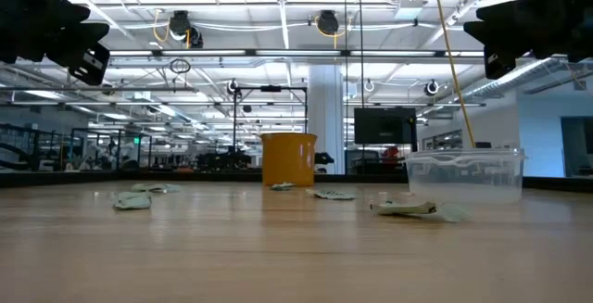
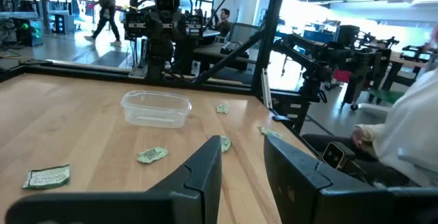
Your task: Pick and place Stevia / Truvia into bins
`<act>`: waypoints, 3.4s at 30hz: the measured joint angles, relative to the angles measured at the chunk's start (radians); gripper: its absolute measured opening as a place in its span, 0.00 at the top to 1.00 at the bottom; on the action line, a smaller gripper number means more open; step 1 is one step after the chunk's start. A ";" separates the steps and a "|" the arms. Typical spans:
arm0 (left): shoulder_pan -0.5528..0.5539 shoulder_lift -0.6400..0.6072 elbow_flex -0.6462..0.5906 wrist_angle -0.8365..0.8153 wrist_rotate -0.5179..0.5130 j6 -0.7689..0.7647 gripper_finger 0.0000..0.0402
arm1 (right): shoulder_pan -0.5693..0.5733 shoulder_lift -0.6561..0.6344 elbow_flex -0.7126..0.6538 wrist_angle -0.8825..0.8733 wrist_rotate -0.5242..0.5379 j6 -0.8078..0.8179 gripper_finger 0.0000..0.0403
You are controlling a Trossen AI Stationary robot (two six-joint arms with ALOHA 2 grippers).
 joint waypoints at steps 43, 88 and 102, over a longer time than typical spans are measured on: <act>0.000 0.000 -0.001 0.079 -0.159 0.088 0.71 | 0.000 0.000 0.000 0.000 0.000 0.000 0.74; 0.002 1.250 0.342 -0.209 -0.477 -0.586 0.71 | 0.000 0.007 0.000 0.060 0.058 -0.210 0.74; 0.103 1.315 0.343 -0.145 -0.486 -0.495 0.78 | 0.000 0.007 0.000 0.060 0.057 -0.210 0.74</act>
